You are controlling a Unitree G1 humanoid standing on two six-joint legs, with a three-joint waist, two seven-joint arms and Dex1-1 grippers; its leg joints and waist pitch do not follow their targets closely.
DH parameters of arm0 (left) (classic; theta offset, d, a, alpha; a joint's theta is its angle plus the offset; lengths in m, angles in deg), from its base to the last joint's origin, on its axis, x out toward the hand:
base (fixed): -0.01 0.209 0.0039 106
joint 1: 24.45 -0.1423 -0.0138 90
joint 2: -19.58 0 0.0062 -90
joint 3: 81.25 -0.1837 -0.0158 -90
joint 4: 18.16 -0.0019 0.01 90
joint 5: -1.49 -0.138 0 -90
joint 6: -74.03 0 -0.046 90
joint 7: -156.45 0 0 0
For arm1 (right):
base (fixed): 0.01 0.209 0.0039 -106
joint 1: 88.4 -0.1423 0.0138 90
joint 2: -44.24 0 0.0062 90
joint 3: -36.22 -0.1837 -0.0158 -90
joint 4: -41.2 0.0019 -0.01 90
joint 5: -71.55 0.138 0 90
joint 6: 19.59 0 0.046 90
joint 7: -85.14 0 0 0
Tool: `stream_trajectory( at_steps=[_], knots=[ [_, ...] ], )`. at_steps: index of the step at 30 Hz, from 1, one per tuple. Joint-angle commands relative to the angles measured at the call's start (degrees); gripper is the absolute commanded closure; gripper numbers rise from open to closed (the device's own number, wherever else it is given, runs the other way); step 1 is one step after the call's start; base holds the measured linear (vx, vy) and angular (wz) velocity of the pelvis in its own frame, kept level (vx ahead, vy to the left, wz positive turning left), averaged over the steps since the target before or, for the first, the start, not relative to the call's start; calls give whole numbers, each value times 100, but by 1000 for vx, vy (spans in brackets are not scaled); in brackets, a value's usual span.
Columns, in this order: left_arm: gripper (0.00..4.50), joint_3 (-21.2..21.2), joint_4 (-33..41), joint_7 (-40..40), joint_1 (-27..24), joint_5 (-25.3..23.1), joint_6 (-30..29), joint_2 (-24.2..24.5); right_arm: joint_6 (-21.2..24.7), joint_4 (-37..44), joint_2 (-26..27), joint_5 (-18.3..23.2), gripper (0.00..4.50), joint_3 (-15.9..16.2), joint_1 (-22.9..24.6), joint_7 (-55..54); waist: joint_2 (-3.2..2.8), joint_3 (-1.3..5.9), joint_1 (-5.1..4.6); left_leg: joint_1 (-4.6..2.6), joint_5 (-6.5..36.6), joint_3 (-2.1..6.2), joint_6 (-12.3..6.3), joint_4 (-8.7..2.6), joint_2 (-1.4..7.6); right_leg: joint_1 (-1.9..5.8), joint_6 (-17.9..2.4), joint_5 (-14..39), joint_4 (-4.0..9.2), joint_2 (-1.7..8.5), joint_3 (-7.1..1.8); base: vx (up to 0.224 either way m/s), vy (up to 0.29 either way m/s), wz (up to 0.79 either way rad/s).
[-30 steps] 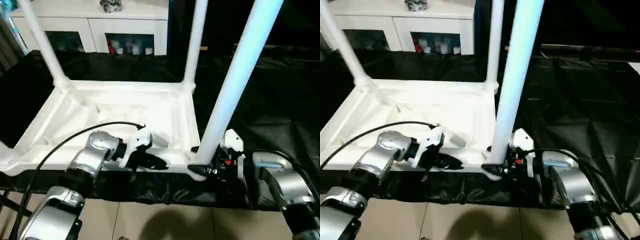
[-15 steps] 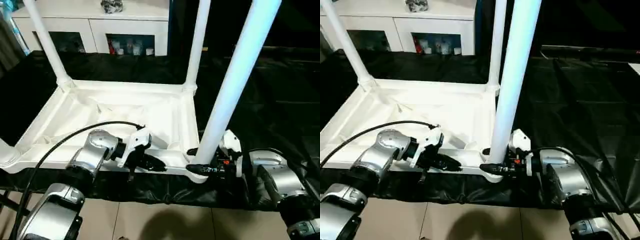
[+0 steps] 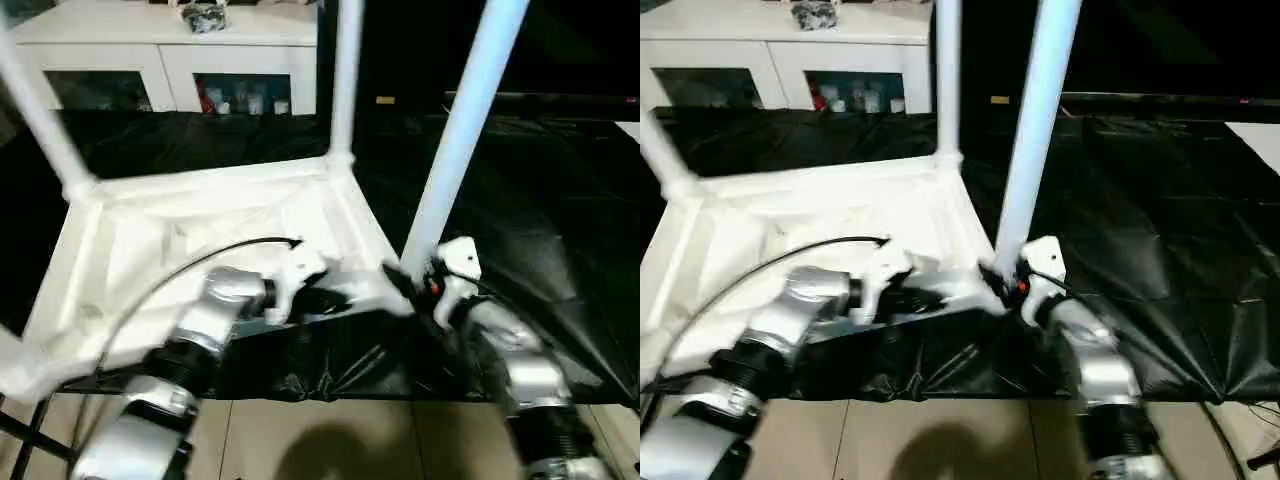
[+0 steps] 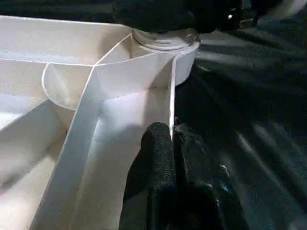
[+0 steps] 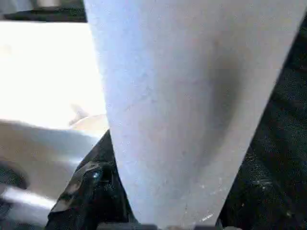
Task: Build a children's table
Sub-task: Rotate leg to tighten
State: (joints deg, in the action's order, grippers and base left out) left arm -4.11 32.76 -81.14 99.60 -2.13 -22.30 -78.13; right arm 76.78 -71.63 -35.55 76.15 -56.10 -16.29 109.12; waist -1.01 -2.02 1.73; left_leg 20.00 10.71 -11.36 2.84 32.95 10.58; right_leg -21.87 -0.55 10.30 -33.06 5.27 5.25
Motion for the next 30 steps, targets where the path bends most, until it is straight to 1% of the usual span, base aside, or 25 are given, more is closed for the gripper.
stream_trajectory(
  at_steps=[1,2,3,4,5,6,7,9,10,11,13,15,16,17,18,19,20,21,22,23,24,25,27,28,30],
  knots=[
    [450,-206,144,249,-103,66,-2,-382,418,-91,400,-35,254,228,117,-411,37,202,-12,-73,2204,211,-42,-453,266,68,-560,3279,627,405,-275,0,0,0],
    [450,-206,144,249,-103,66,-2,-382,418,-91,400,-35,254,228,117,-411,36,201,-15,-66,2211,213,-41,-460,269,68,-545,3267,628,403,-278,0,0,0],
    [450,-249,248,414,-142,11,-47,-470,510,126,569,-74,219,236,175,-664,26,201,-17,-62,2230,218,-39,-468,272,69,-532,3220,623,397,-279,0,0,0],
    [450,-249,248,414,-142,11,-47,-470,510,126,569,-74,219,236,175,-664,26,207,-17,-58,2223,215,-27,-477,280,64,-545,3102,610,392,-292,0,0,0],
    [450,-254,297,379,-161,33,-56,-482,536,241,596,-6,198,218,210,-619,27,209,-18,-57,2230,217,-28,-480,279,66,-550,3072,609,393,-290,0,0,0],
    [450,-243,332,344,-177,56,-62,-476,553,312,582,51,198,210,227,-534,18,206,-19,-54,2247,217,-34,-483,279,70,-554,3048,606,390,-291,0,0,0],
    [450,-243,332,344,-177,56,-62,-476,553,312,582,51,181,210,227,-534,19,212,-9,-43,2218,213,-56,-488,289,76,-588,2864,591,394,-310,0,0,0],
    [450,-244,377,336,-198,70,-84,-470,587,382,571,86,171,216,247,-510,23,216,-15,-23,2152,210,-73,-491,285,93,-644,2705,567,390,-318,0,0,0],
    [450,-189,447,102,-232,169,-54,-312,596,589,268,87,160,375,268,-18,21,215,-14,-21,2134,208,-79,-492,286,93,-659,2669,560,391,-322,0,0,0],
    [450,-189,447,102,-232,169,-54,-312,596,589,268,87,142,375,268,-18,33,220,-4,-11,2072,204,-121,-486,285,121,-673,2565,546,382,-325,0,0,0],
    [450,-172,467,5,-243,199,-29,-241,610,671,142,91,142,436,277,191,29,230,3,-10,1930,180,-181,-471,279,111,-766,2339,525,384,-346,0,0,0],
    [450,-96,484,-375,-248,325,3,-10,473,778,-326,87,142,638,276,933,69,251,22,18,1674,166,-266,-443,268,170,-844,2118,489,388,-341,0,0,0],
    [450,-74,504,-485,-249,373,-2,70,450,828,-484,97,142,708,281,1169,57,251,24,33,1607,164,-309,-439,268,171,-880,2027,470,391,-346,0,0,0],
    [450,-83,498,-683,-233,398,77,200,448,863,-703,153,142,783,272,1554,104,250,21,46,1492,146,-390,-424,270,181,-928,1861,459,382,-351,0,0,0],
    [450,-83,498,-683,-233,398,77,200,448,863,-703,153,142,783,272,1554,85,254,39,52,1369,150,-451,-416,268,198,-965,1784,439,388,-348,0,0,0],
    [450,-87,499,-736,-228,402,83,233,443,875,-761,166,142,806,272,1658,71,263,45,41,1251,138,-477,-406,274,185,-1021,1678,433,395,-352,0,0,0],
    [450,-95,503,-867,-216,412,98,314,433,905,-905,197,142,860,271,1916,82,272,50,41,1178,137,-494,-397,272,197,-1048,1597,427,393,-348,0,0,0],
    [450,-95,503,-867,-216,412,98,314,433,905,-905,197,142,860,271,1916,73,288,56,49,1025,138,-534,-385,282,210,-1133,1314,376,388,-349,0,0,0],
    [450,-120,491,-1155,-182,444,138,452,416,969,-1188,280,142,988,294,2479,97,290,55,50,970,138,-562,-383,287,213,-1174,1184,362,377,-342,0,0,0],
    [450,-132,487,-1356,-160,466,156,542,408,1018,-1384,338,142,1075,311,2878,82,299,65,51,878,137,-636,-368,290,227,-1263,946,322,374,-336,0,0,0],
    [450,-170,463,-1598,-131,478,202,637,468,1073,-1596,438,142,1217,321,3402,99,294,61,50,856,120,-706,-352,290,223,-1346,785,307,364,-338,0,0,0],
    [450,-174,459,-1616,-127,477,207,645,477,1078,-1613,446,142,1231,321,3449,84,295,85,48,849,123,-758,-352,304,241,-1390,740,299,365,-325,0,0,0],
    [450,-239,399,-1861,-83,456,289,760,620,1157,-1850,568,142,1431,317,4097,75,290,110,53,862,110,-792,-340,316,234,-1411,733,287,365,-321,0,0,0],
    [450,-285,362,-1973,-64,471,338,808,647,1166,-1948,603,142,1540,298,4354,78,292,119,49,869,111,-787,-340,318,237,-1423,745,286,365,-317,0,0,0],
    [450,-308,324,-2035,-43,480,365,833,684,1156,-2001,624,142,1622,272,4532,79,283,163,31,960,107,-722,-345,330,223,-1426,917,297,379,-321,0,0,0]
  ],
)
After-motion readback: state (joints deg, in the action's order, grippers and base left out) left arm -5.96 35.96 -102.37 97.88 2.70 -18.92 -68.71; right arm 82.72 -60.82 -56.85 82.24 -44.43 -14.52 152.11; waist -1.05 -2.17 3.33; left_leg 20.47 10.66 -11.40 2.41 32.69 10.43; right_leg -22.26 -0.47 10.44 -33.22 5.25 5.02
